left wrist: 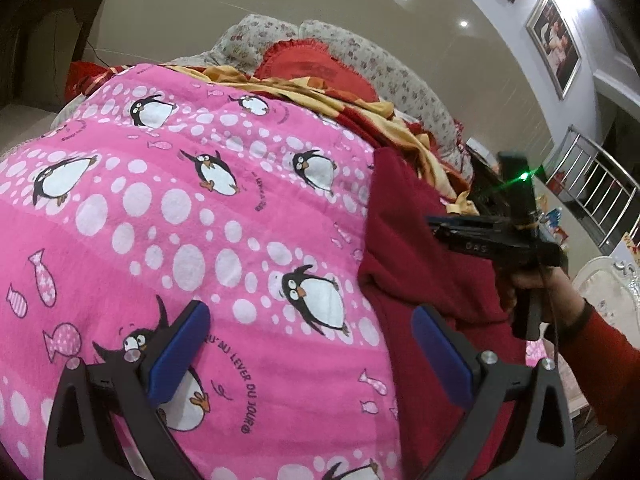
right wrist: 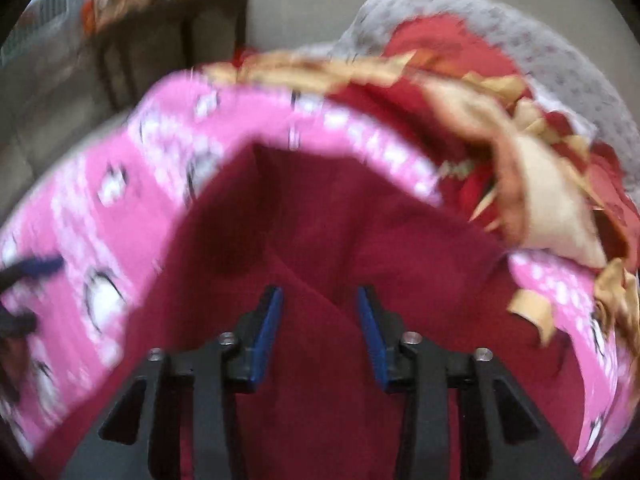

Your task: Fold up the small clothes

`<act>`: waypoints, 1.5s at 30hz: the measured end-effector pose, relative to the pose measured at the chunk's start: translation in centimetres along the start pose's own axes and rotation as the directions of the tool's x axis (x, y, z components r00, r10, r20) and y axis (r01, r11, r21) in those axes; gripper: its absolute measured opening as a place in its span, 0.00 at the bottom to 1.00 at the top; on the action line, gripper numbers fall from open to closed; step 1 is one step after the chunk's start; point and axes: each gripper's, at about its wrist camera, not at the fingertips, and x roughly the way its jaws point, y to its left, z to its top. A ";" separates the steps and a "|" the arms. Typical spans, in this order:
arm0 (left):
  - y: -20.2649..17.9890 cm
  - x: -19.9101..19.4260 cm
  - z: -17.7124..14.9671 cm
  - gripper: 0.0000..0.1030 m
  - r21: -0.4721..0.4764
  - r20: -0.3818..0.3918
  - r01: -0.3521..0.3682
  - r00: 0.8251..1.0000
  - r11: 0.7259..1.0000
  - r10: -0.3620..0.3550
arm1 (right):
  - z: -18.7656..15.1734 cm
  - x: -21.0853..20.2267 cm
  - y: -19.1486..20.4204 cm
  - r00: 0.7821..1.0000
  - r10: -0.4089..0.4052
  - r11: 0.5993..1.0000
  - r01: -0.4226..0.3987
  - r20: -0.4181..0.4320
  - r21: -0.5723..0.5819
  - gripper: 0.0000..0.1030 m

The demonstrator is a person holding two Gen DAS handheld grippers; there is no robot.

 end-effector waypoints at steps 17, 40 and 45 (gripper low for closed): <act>-1.7 2.4 0.0 1.00 0.087 -0.075 -0.124 0.989 0.988 0.131 | -5.8 -9.1 -4.9 0.957 -0.076 0.901 -0.055 0.281 0.431 0.53; -12.2 10.4 6.1 0.99 0.211 -0.117 -0.229 0.959 0.950 0.257 | -20.3 -15.0 -15.7 0.960 -0.274 0.733 0.163 0.066 0.660 0.31; -9.1 13.4 4.0 1.00 0.186 -0.199 -0.311 0.917 0.932 0.346 | -21.4 -12.3 -17.1 0.966 -0.258 0.701 0.174 0.019 0.691 0.18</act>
